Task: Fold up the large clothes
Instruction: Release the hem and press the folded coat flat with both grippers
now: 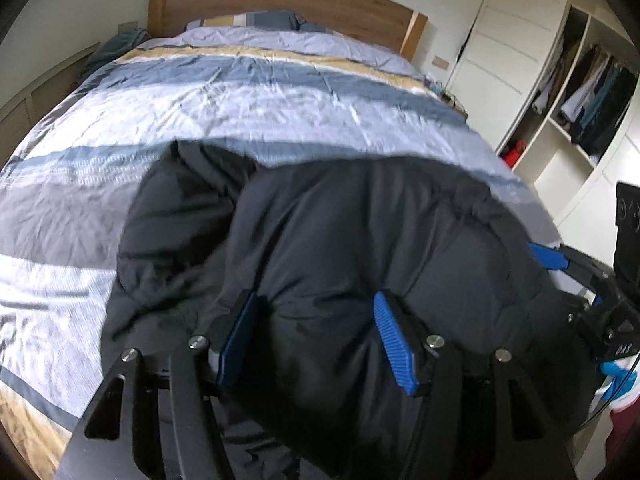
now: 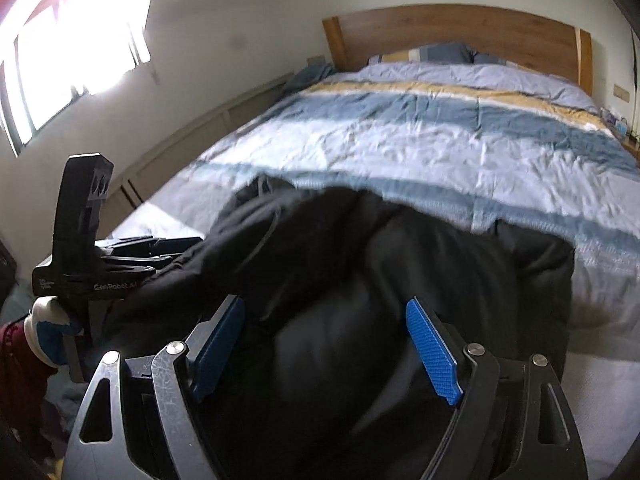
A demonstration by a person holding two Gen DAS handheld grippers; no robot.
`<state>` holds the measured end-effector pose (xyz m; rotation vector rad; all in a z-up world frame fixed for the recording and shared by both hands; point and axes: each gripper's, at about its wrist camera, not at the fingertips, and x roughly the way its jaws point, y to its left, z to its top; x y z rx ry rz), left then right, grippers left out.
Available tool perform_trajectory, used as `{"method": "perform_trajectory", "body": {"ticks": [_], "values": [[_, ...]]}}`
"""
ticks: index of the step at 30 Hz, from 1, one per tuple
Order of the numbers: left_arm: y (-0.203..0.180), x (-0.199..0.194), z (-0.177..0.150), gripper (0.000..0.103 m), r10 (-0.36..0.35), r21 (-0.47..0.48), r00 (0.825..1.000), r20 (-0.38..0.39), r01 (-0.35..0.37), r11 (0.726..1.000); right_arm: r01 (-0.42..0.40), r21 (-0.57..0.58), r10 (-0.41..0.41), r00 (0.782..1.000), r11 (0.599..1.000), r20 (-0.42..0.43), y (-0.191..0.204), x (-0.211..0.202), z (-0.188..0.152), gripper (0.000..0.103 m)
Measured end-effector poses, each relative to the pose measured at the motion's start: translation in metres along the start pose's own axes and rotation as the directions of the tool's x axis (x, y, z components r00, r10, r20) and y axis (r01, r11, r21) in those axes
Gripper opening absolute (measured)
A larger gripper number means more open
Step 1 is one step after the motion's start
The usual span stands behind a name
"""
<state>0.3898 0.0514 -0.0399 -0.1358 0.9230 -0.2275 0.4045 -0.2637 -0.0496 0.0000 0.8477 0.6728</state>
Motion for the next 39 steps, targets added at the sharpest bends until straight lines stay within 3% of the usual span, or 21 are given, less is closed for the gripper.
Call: {"method": "perform_trajectory", "body": {"ticks": [10,16,21,30,39], "values": [[0.001,0.030,-0.053,0.065,0.066,0.073,0.998,0.020,-0.067,0.995,0.040,-0.010,-0.040,0.997,0.999,-0.059,-0.020,0.017,-0.054,0.083],[0.001,0.046,-0.060,0.067,0.088,0.088,0.996,-0.001,-0.088,0.992,0.070,-0.002,-0.070,0.996,0.998,-0.049,-0.023,0.032,-0.068,0.084],[-0.003,0.029,-0.051,0.067,0.105,0.089,0.994,-0.021,-0.103,0.991,0.107,-0.021,-0.109,0.988,0.994,-0.107,-0.014,0.027,-0.055,0.083],[-0.025,-0.032,-0.055,0.067,0.067,0.102,0.995,0.073,-0.075,0.992,0.092,-0.092,-0.100,0.991,0.992,-0.086,0.011,-0.013,-0.058,0.083],[-0.031,0.001,-0.093,0.068,0.068,0.122,0.998,0.012,-0.069,0.990,0.086,-0.129,-0.103,0.986,0.988,-0.128,0.007,-0.004,-0.080,0.083]]}}
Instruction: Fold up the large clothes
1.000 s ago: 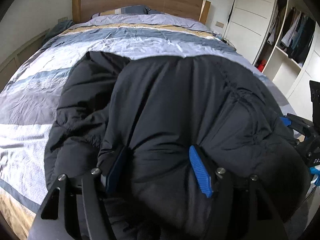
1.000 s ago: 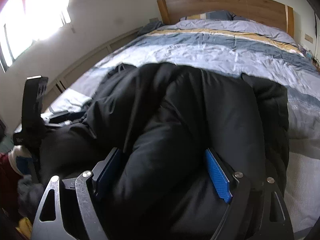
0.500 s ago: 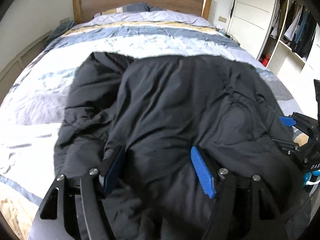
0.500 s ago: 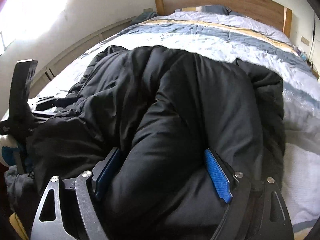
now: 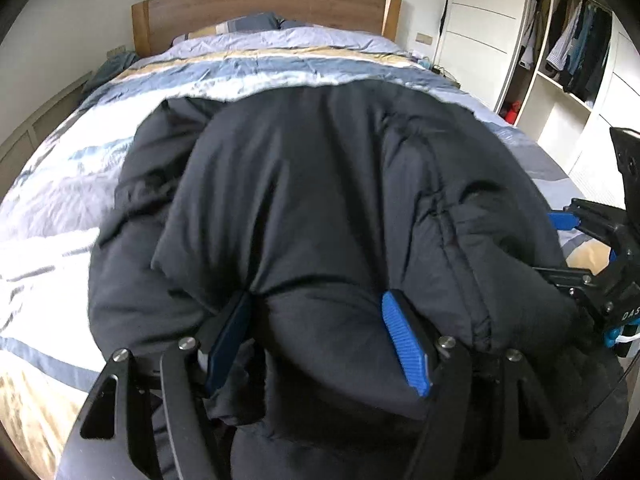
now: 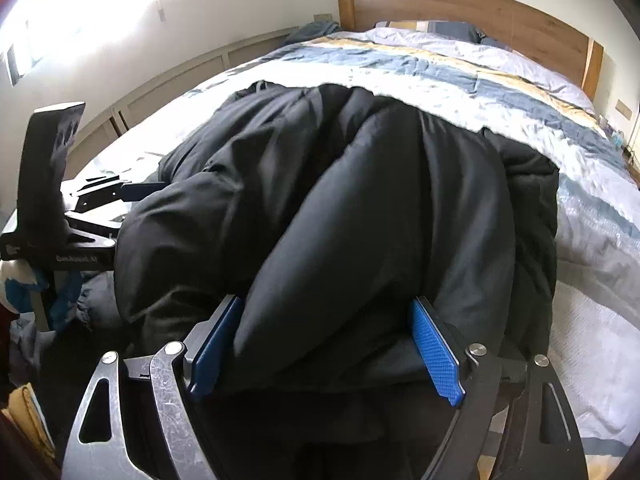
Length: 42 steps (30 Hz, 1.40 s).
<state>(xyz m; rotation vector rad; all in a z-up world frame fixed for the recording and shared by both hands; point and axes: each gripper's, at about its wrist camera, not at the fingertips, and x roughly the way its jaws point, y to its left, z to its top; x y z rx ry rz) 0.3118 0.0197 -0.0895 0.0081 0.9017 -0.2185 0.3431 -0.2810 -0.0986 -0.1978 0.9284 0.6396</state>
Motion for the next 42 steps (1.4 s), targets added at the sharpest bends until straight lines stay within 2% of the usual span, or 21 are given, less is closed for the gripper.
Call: {"method": "perform_trajectory", "body": {"ticks": [7,12,17,28,36,42], "values": [[0.013,0.024,-0.013,0.077,-0.010,-0.041,1.000,-0.018,0.009,0.999,-0.013,0.026,0.013,1.000,1.000,0.010,-0.009,0.026,-0.014,0.084],[0.015,0.024,-0.013,0.078,-0.008,-0.055,0.999,-0.038,0.006,0.998,0.006,0.031,-0.006,1.000,0.999,-0.010,-0.007,0.031,-0.011,0.084],[0.005,0.008,-0.013,0.078,0.058,-0.031,0.998,-0.037,-0.059,0.998,0.045,0.021,-0.044,0.998,0.999,-0.046,0.001,0.022,-0.007,0.084],[-0.008,-0.056,-0.017,0.078,0.161,-0.018,0.987,0.020,-0.161,0.987,0.092,0.114,-0.088,0.995,0.989,-0.041,0.010,-0.024,-0.018,0.083],[-0.014,-0.120,-0.031,0.078,0.236,-0.039,0.966,0.110,-0.233,0.972,0.126,0.116,-0.127,0.992,0.985,-0.002,0.029,-0.075,-0.040,0.083],[-0.018,-0.158,-0.045,0.078,0.244,-0.054,0.956,0.161,-0.238,0.970,0.133,0.133,-0.140,0.989,0.982,0.043,0.049,-0.109,-0.061,0.084]]}}
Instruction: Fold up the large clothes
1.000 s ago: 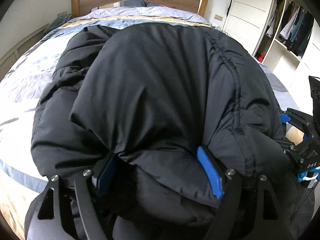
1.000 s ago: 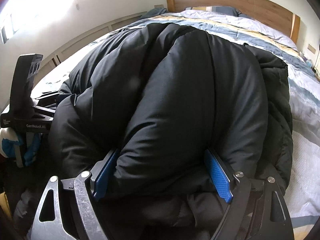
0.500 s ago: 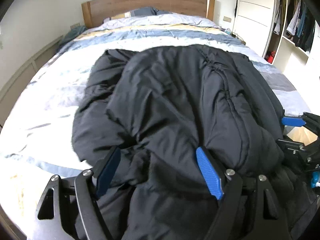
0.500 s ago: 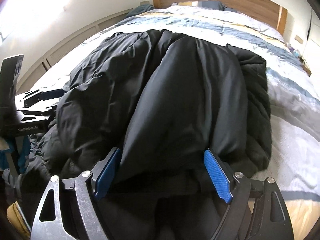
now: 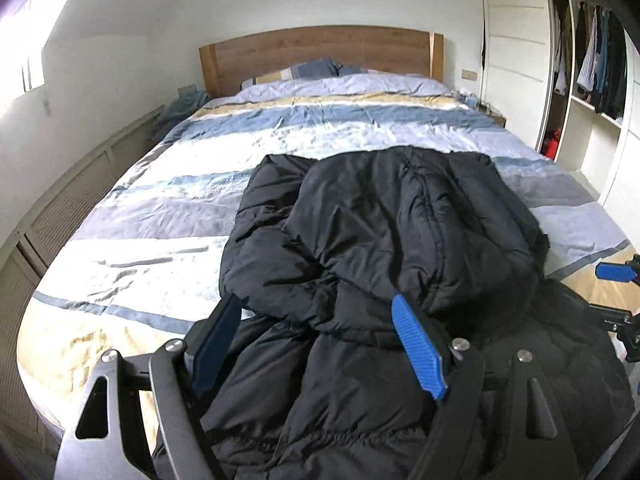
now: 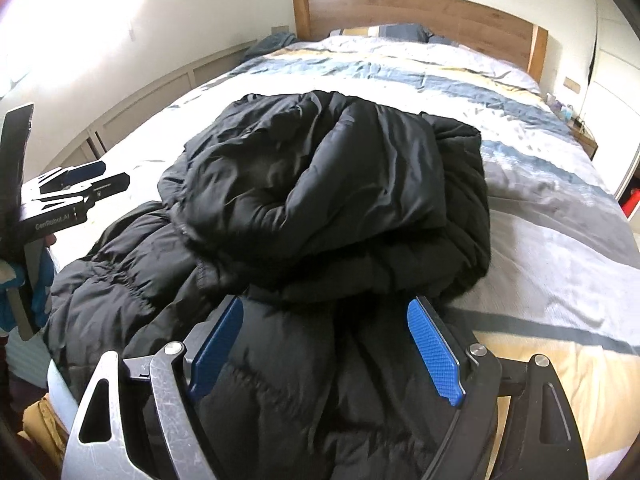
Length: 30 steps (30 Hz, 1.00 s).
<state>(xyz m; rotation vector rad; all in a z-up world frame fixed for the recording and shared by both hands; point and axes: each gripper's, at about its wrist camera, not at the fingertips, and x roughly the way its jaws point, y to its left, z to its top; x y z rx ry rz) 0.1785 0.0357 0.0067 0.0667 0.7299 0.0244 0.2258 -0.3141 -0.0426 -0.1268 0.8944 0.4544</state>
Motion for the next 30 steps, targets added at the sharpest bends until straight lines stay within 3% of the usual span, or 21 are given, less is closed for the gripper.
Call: {"method": "perform_trajectory", "body": {"ticks": [9,30], "values": [[0.008,-0.047,-0.014,0.078,0.007,-0.029,0.999,0.052,-0.005,1.000,0.027,0.047,-0.029,0.998,0.999,0.057,0.001,-0.045,-0.031,0.086],[0.030,-0.115,-0.046,0.077,0.052,-0.071,0.988,0.149,-0.042,0.997,0.079,0.246,-0.126,0.975,0.966,0.184,-0.051,-0.131,-0.090,0.090]]}}
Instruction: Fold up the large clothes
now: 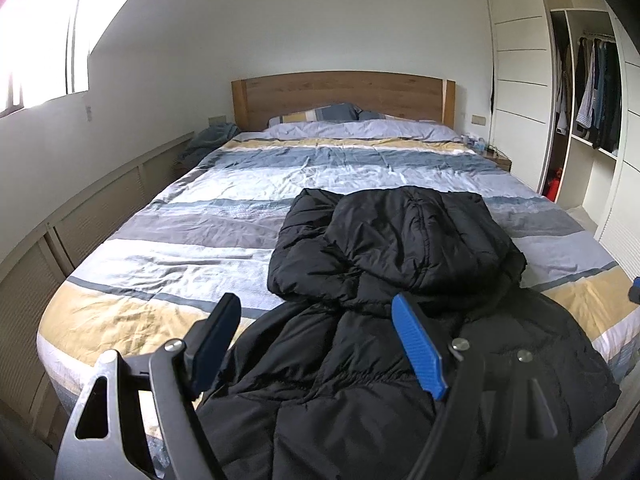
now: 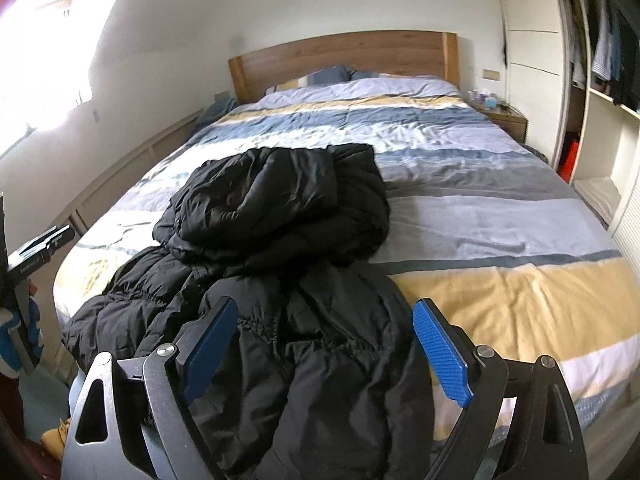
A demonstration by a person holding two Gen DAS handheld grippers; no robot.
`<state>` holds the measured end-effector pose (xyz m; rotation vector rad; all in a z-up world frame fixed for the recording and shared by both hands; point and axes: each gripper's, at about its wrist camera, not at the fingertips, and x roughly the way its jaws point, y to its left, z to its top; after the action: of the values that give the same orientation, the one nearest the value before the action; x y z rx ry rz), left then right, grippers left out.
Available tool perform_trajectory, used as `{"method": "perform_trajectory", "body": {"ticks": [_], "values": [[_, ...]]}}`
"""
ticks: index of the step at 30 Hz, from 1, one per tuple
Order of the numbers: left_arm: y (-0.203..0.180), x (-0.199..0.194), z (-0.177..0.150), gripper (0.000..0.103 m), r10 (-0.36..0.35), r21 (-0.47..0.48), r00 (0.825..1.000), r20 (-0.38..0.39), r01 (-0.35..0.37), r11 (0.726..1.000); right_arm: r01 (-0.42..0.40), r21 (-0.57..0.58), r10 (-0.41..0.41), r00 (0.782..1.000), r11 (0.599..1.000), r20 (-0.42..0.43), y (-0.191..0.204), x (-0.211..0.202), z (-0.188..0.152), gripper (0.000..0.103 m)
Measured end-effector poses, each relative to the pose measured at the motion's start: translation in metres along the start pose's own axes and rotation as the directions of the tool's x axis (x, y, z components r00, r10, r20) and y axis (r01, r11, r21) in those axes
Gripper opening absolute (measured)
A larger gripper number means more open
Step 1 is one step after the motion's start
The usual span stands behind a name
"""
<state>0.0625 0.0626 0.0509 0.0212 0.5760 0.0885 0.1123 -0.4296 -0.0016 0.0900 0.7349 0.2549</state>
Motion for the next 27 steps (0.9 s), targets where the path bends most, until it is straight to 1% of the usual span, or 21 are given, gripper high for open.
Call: {"method": "perform_trajectory", "body": {"ticks": [2,6,15,18,21,24,27], "values": [[0.003,-0.003,-0.003,0.077,0.007,-0.005,1.000,0.001,-0.007,1.000,0.010,0.014,-0.010,1.000,1.000,0.011,-0.007,-0.007,-0.002,0.092],[0.010,-0.008,-0.006,0.077,0.020,-0.012,1.000,0.007,-0.020,1.000,0.017,0.047,-0.019,0.999,0.999,0.029,-0.018,-0.017,-0.008,0.094],[0.025,-0.012,-0.010,0.078,0.049,-0.036,0.999,0.009,-0.049,0.998,0.032,0.115,-0.036,0.999,0.993,0.031,-0.039,-0.020,-0.022,0.097],[0.035,-0.008,-0.015,0.078,0.046,-0.059,0.999,-0.020,-0.047,0.997,0.035,0.134,-0.038,0.999,0.990,0.024,-0.045,-0.019,-0.027,0.098],[0.053,-0.002,-0.023,0.078,0.042,-0.096,0.997,-0.062,-0.047,0.994,0.045,0.148,-0.047,0.999,0.988,0.014,-0.052,-0.018,-0.031,0.100],[0.076,0.004,-0.031,0.078,0.051,-0.134,0.994,-0.101,-0.065,0.989,0.055,0.171,-0.057,0.998,0.984,0.007,-0.062,-0.018,-0.036,0.100],[0.109,0.007,-0.039,0.078,0.064,-0.191,0.989,-0.136,-0.090,0.978,0.069,0.189,-0.070,0.998,0.979,-0.002,-0.072,-0.019,-0.041,0.101]]}}
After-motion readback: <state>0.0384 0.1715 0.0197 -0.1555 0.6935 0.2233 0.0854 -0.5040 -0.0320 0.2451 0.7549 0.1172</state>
